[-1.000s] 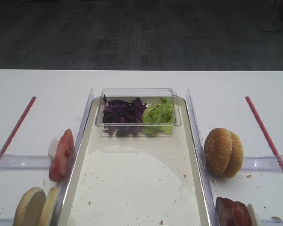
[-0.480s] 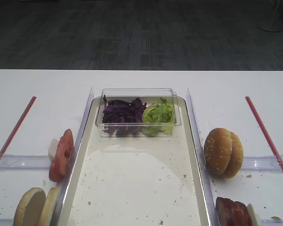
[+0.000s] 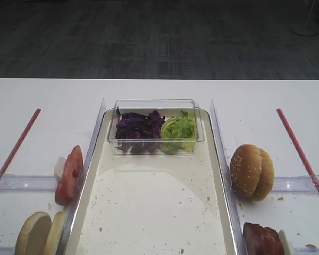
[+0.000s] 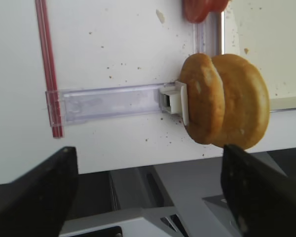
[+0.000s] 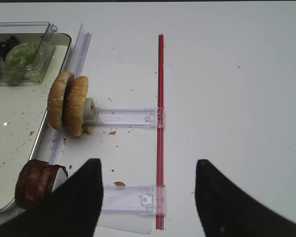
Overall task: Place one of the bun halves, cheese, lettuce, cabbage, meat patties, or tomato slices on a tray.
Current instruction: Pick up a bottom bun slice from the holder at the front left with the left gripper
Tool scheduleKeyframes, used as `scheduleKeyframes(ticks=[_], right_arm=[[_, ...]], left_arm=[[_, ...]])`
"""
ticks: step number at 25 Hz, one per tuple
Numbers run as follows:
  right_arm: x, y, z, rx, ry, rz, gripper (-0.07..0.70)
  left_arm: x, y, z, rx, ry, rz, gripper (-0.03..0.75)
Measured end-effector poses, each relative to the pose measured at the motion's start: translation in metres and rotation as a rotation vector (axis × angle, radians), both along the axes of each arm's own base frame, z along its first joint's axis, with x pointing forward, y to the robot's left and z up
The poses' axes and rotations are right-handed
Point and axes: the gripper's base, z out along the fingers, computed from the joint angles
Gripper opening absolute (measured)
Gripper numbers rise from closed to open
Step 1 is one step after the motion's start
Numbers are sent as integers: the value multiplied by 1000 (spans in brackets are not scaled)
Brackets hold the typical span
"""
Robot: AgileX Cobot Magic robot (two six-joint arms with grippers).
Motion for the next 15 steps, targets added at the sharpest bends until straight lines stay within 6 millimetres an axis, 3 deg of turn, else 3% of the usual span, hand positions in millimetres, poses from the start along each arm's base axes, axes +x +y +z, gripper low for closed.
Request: scheduleKeyframes(ticks=[7,15], right_arm=[[0,0,0,2,0,-1,445],[0,0,0,2,0,-1,445]], left_arm=[[25,1,-23,0,134,-30,545],[29,1,-27,-3,156,-49,545]])
